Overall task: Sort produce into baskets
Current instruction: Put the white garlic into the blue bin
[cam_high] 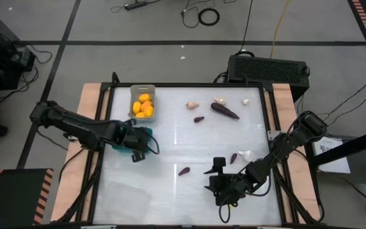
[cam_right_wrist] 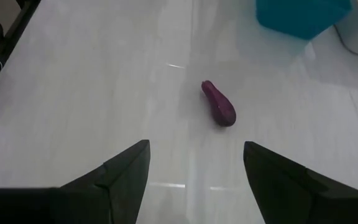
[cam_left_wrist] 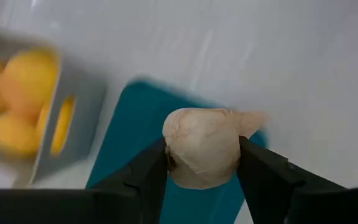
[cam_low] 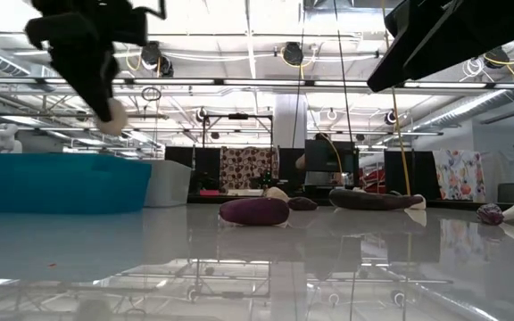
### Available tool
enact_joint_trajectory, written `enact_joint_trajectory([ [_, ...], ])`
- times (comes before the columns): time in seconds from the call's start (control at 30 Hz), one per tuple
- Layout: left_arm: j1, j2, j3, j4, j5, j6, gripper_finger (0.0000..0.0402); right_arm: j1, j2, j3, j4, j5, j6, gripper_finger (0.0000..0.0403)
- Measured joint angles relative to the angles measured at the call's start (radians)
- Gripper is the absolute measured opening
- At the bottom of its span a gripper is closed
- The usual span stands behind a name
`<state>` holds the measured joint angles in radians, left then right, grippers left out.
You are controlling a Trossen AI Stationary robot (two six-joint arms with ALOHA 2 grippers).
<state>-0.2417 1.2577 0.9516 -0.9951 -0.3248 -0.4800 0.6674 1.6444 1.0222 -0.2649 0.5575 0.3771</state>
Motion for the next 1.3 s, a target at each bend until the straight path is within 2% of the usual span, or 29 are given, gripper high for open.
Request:
enact_joint_trajectory([
  [0.13, 0.000, -0.013, 0.000, -0.119, -0.006, -0.063, 0.0180, 0.000, 0.000, 0.000, 0.002, 0.000, -0.021, 0.0251],
  [0.37, -0.001, -0.008, 0.000, -0.127, -0.028, -0.065, 0.0182, 0.000, 0.000, 0.000, -0.001, -0.001, -0.025, 0.0251],
  [0.47, -0.001, -0.009, 0.000, -0.123, -0.031, -0.067, 0.0195, 0.000, 0.000, 0.000, -0.005, 0.002, -0.024, 0.0251],
  [0.57, 0.000, -0.009, 0.000, -0.123, -0.031, -0.091, 0.0219, -0.001, 0.000, 0.000, -0.021, 0.047, -0.023, 0.0251],
  [0.77, 0.002, -0.009, 0.000, -0.122, -0.016, -0.117, 0.0271, -0.041, -0.024, 0.000, -0.213, -0.012, 0.037, 0.0251],
  [0.93, 0.027, -0.009, -0.001, -0.128, 0.001, -0.117, 0.0287, -0.080, -0.086, 0.000, -0.381, -0.039, 0.126, 0.0251],
  [1.0, 0.040, -0.009, -0.001, -0.106, 0.001, -0.117, 0.0288, -0.084, -0.122, 0.000, -0.465, -0.041, 0.187, 0.0251],
  [1.1, 0.047, -0.009, -0.001, 0.016, 0.003, -0.113, 0.0288, -0.079, -0.173, 0.000, -0.611, -0.058, 0.356, 0.0251],
  [1.3, 0.045, -0.009, -0.001, 0.352, 0.033, 0.073, 0.0288, -0.042, -0.232, 0.000, -0.906, -0.143, 0.768, 0.0251],
])
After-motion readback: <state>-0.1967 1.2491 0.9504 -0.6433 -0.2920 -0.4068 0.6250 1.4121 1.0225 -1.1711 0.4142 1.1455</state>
